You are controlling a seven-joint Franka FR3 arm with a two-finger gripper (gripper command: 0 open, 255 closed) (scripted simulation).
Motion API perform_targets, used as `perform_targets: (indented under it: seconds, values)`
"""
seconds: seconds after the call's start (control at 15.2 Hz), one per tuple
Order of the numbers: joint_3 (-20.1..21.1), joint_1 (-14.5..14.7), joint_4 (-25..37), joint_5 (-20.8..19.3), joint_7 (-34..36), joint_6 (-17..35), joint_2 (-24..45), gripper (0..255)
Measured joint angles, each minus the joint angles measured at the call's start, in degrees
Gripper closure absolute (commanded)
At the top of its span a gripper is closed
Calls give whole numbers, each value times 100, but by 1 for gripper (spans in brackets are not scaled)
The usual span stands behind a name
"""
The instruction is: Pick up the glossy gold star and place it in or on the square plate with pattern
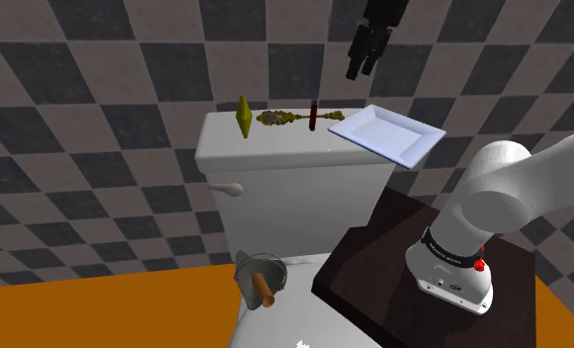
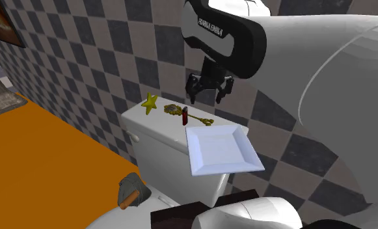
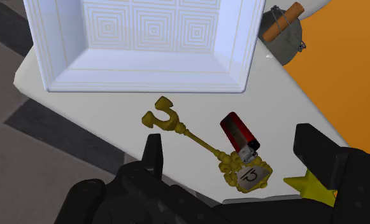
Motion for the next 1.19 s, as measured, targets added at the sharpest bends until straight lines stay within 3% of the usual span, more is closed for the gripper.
perform_targets:
  seconds: [0.13, 0.66, 1.19]
  values:
    - [79, 0, 45, 15, 107, 23, 69, 0]
    - [1309, -59, 755, 79, 1953, 315, 1177, 0]
    - [2392, -193, 2236, -462, 3973, 281, 2998, 0]
